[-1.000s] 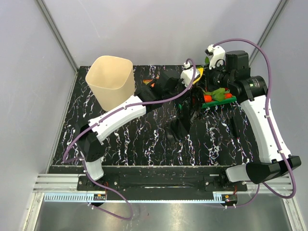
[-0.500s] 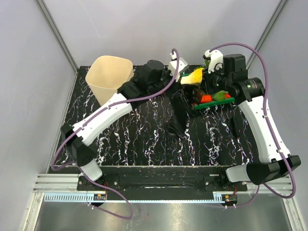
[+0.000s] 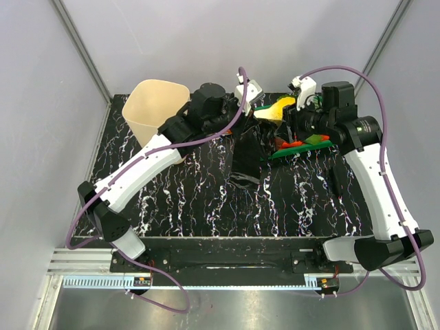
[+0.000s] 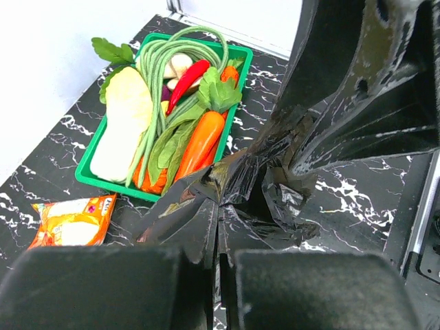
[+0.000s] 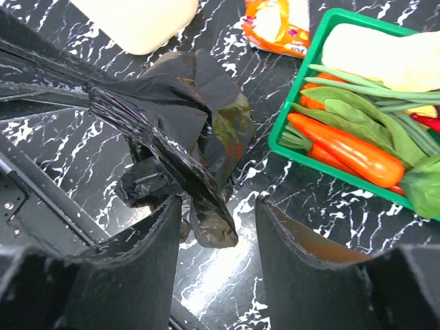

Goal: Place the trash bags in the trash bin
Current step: Unfold the trash bag at the center of the board.

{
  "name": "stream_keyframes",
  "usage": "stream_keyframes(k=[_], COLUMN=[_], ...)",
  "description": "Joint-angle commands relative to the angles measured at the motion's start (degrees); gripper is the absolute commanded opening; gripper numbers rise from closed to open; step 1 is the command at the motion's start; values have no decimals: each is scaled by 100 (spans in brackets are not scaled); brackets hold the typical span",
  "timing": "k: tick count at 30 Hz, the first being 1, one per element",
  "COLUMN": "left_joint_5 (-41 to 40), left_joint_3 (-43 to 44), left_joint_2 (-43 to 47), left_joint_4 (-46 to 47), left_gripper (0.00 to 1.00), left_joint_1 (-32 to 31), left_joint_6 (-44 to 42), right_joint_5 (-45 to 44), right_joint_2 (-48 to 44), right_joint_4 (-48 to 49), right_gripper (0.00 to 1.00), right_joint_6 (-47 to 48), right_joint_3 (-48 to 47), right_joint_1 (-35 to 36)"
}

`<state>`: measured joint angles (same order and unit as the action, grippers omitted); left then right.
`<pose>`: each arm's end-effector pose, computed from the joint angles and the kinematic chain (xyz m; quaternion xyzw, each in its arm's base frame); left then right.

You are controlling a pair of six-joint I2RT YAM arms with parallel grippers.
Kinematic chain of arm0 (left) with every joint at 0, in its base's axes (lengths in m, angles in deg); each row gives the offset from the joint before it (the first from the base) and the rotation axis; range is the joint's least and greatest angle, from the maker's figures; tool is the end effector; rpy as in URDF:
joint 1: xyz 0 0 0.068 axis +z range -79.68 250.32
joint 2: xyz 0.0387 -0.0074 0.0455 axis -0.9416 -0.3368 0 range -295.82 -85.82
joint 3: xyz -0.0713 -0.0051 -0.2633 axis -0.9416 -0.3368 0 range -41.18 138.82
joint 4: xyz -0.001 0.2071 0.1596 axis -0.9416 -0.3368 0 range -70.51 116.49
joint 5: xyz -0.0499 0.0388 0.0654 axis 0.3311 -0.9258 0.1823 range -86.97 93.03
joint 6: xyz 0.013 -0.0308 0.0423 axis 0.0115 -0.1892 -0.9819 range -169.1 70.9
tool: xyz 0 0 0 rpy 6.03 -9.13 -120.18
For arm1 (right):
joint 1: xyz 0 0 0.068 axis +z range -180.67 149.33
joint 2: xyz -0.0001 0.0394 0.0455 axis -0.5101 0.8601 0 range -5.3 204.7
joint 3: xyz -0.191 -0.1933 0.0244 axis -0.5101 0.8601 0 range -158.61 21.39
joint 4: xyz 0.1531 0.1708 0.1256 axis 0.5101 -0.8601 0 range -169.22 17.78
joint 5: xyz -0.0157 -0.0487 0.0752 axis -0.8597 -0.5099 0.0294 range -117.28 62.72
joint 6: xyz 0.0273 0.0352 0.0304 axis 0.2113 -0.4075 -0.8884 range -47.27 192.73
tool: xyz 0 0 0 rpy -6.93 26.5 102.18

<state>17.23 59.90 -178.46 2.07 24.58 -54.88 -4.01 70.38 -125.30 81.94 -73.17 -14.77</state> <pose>0.2520 -0.2711 0.4426 0.4114 0.6814 -0.2968 0.5276 0.2418 0.0836 0.4455 -0.2803 0.8244 0.2047 0.4471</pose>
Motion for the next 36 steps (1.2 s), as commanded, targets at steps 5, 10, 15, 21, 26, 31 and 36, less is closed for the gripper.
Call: stream_keyframes(k=[5,10,15,21,26,31,36], left_joint_5=[505,444,426,496,672,962,884], left_joint_3=[9,-123,-220,-194,-562,-870,-941], left_joint_2=[115,193,255,220,396,484,353], left_joint_4=[140,113,131,87,254,500,685], left_gripper=[0,0,0,54,91,99,99], left_joint_1=[12,30,152,319,337,328,250], left_joint_6=[-20,-212,-327,-284,260,1095,1448], right_joint_5=[635,653,591,161,-164,-436,-455], right_joint_2=[131,149,105,26,-62,-36,17], right_joint_4=[184,184,-70,-300,-133,113,281], right_gripper=[47,3,0,0,0,0,0], right_joint_6=[-60,1,116,37,-341,-710,-886], right_joint_3=[201,79,-158,-335,-352,-414,-457], right_joint_1=[1,1,1,1,1,1,9])
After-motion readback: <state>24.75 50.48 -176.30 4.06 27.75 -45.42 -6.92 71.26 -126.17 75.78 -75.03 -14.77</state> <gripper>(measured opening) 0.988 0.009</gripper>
